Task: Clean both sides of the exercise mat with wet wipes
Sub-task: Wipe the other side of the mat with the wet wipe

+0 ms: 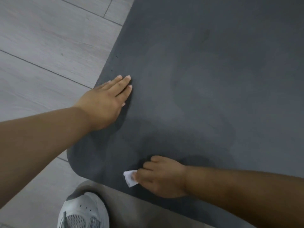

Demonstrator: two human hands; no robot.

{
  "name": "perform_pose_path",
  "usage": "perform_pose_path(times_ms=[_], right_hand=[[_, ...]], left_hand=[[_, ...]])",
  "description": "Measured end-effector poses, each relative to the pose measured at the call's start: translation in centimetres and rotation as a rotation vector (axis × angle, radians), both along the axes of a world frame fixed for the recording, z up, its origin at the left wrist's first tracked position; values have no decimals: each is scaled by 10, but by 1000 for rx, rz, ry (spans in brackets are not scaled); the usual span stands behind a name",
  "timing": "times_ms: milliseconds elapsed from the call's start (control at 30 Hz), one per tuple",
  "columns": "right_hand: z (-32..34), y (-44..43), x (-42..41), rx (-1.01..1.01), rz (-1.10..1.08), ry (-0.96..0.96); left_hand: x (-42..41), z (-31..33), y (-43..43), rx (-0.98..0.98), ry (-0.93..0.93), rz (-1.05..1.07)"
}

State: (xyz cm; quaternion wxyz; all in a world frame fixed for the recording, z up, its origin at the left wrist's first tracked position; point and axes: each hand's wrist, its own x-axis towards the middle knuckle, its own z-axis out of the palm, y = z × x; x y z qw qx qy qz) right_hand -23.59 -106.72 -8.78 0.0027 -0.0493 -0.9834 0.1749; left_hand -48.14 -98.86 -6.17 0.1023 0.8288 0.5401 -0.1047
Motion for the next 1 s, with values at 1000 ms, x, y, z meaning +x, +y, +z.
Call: perform_pose_path(times_ms=[1000], right_hand=[[6,-16,74,-112,49,-133]], left_hand=[[56,-3,-11,-53,-3,53]])
